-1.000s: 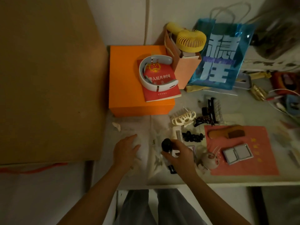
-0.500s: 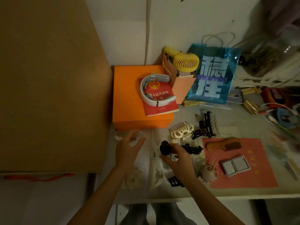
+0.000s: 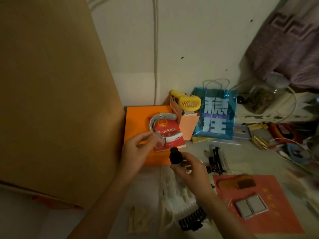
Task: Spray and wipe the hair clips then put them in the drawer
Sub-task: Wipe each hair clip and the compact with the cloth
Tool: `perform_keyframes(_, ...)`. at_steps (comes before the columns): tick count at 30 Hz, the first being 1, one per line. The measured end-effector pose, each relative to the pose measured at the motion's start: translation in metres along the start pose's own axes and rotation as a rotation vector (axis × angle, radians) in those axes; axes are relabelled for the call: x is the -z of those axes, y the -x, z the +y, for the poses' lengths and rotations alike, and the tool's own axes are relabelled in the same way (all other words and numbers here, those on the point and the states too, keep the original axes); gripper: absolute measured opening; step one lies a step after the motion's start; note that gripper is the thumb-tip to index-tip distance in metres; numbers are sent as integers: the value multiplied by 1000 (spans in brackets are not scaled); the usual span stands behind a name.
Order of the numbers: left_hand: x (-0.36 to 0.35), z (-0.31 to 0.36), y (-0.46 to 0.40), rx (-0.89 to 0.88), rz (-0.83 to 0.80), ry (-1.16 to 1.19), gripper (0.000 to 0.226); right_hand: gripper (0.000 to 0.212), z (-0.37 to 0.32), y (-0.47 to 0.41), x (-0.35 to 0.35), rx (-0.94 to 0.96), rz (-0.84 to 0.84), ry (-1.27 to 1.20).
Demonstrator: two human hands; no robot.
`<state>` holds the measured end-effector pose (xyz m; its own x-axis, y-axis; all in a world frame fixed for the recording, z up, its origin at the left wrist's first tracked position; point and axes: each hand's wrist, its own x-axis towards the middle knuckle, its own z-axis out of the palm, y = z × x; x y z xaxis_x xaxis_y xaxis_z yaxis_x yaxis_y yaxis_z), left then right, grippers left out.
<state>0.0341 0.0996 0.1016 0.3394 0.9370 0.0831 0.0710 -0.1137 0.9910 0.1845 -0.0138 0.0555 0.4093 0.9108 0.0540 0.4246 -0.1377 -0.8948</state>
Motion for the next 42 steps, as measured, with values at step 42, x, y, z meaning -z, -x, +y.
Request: perform_keyframes(42,-35,152,-11,-174,-195,-48,39,50,-116,-12,81,348,136,-190)
